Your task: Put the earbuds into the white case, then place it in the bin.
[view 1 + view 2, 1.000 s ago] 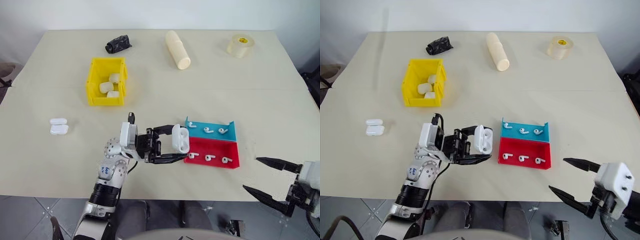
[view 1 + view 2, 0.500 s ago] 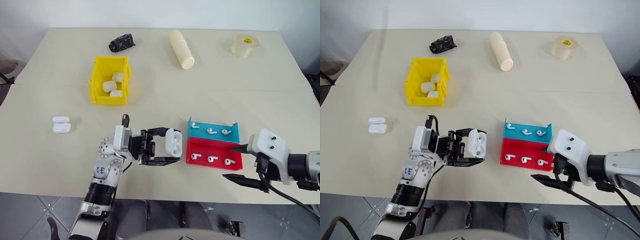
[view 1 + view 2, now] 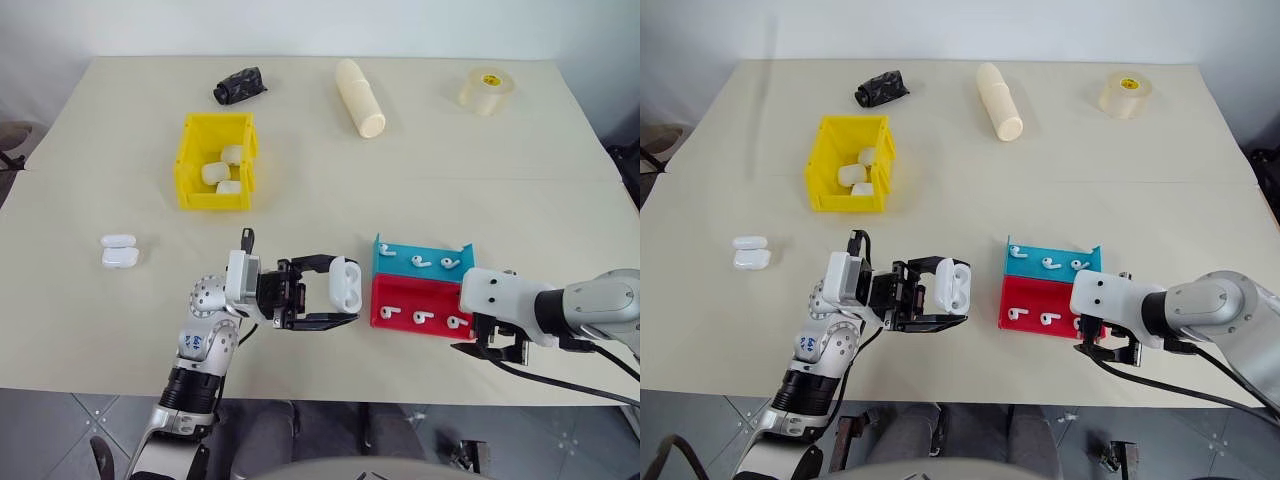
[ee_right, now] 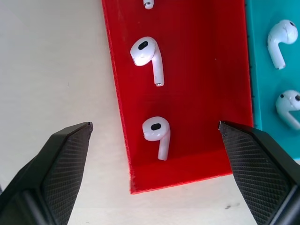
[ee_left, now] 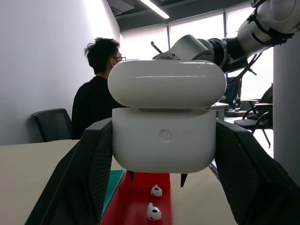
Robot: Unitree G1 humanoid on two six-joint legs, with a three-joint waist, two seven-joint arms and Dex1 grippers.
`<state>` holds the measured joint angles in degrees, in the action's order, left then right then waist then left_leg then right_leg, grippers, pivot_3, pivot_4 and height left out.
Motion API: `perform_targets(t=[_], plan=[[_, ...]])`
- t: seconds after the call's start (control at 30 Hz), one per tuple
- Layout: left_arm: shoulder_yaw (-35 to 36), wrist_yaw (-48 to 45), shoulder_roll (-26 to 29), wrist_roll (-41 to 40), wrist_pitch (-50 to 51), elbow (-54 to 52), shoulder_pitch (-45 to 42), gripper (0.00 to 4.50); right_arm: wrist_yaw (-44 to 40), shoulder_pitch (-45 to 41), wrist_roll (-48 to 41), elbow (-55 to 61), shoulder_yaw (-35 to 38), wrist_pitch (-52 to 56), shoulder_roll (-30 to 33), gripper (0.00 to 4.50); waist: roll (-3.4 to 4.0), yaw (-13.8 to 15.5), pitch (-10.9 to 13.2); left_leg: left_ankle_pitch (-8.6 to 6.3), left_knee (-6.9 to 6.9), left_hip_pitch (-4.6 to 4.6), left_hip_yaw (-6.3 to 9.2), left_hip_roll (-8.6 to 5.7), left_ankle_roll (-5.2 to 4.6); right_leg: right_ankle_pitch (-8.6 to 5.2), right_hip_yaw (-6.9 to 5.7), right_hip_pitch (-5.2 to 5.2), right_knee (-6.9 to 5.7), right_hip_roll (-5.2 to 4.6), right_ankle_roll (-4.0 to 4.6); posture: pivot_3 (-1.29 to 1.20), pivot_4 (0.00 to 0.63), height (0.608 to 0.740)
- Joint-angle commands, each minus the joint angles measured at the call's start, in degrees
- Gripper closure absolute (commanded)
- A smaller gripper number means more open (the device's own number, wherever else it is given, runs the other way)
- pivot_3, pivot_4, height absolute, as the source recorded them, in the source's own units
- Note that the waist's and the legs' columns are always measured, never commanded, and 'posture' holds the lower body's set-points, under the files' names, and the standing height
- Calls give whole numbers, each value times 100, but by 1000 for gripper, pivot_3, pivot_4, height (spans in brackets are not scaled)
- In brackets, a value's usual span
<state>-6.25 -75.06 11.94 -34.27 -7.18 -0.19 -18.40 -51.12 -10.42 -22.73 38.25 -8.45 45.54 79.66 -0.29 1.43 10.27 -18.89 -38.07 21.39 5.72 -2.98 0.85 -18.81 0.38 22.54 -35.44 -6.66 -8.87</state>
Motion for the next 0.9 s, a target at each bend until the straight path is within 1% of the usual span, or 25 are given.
perform_targets(t=[0.03, 0.07, 0.17, 0.3, 0.33, 0.57, 0.9], plan=[[-41, 77, -23, -24, -13, -313, 64, 1694, -242, -162, 374, -47, -153, -189, 14, 0, 0, 0, 0, 0, 0, 0, 0, 1, 0, 0, 0, 0, 0, 0, 0, 0, 150, 740], [-51, 98, -29, -22, -7, -332, 74, 1694, -299, -217, 455, -73, -211, -212, -10, 0, 1, 0, 0, 0, 0, 0, 0, 1, 0, 0, 0, 1, 0, 0, 0, 0, 150, 740], [-83, 150, -33, -25, 22, -395, 100, 1694, -445, -377, 660, -154, -370, -268, -102, 592, 1, 0, 0, 0, 0, 0, 0, 2, 0, 0, 1, 1, 0, 0, 0, 0, 150, 740], [-98, 194, -30, -33, 57, -406, 88, 1694, -608, -523, 954, -240, -556, -368, -208, 1941, 1, 0, 0, 0, 0, 0, 0, 2, 1, 0, 1, 1, -1, 0, 0, 0, 150, 740], [-100, 204, -28, -36, 64, -404, 78, 1694, -635, -565, 1016, -256, -590, -374, -249, 2216, 1, 0, 0, 0, 0, 0, -1, 2, 1, 0, 1, 2, -1, 0, 0, 0, 150, 740], [-89, 241, -27, -57, 112, -377, -2, 1694, -830, -808, 1392, -289, -801, -321, -477, 2216, 1, 0, 0, 0, 0, 0, -1, 1, 1, 0, 1, 3, -2, 0, 0, 0, 150, 740], [-65, 303, 25, -139, 296, -562, -15, 1694, -992, -609, 1740, -182, -934, -287, -524, 2216, 1, 1, 0, 0, 0, 0, -1, 1, 1, 0, 2, 3, -4, 0, 0, 0, 150, 740]])
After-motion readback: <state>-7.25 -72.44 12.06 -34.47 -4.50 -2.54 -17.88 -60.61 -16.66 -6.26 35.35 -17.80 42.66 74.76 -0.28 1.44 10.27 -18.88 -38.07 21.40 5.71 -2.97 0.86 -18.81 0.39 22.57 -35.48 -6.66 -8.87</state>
